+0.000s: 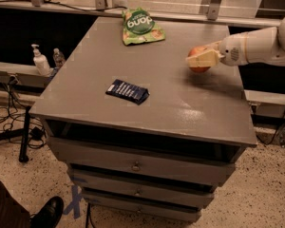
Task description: Pick apple
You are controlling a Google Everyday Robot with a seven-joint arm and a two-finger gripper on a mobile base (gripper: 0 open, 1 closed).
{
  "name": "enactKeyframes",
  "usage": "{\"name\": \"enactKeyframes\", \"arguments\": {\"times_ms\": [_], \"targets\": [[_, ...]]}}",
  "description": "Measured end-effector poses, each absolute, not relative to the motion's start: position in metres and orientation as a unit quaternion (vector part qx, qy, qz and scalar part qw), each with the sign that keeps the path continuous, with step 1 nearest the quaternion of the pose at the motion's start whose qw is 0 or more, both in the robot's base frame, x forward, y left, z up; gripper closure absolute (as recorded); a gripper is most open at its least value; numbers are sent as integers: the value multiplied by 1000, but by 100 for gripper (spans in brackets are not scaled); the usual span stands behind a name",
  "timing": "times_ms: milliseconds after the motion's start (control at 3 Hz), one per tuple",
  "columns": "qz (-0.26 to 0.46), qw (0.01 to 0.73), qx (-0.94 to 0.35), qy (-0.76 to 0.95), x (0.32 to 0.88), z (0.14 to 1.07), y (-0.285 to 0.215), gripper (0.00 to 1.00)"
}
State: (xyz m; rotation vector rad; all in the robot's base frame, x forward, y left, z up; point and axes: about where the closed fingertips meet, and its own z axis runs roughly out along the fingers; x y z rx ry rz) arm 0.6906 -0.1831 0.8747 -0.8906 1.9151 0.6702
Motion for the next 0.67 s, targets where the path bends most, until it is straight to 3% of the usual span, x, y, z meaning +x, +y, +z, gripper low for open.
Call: {"name": "enactKeyframes", "arguments": {"times_ms": [667], "targets": [[289,453,-364,761,696,914,-166,100]]}}
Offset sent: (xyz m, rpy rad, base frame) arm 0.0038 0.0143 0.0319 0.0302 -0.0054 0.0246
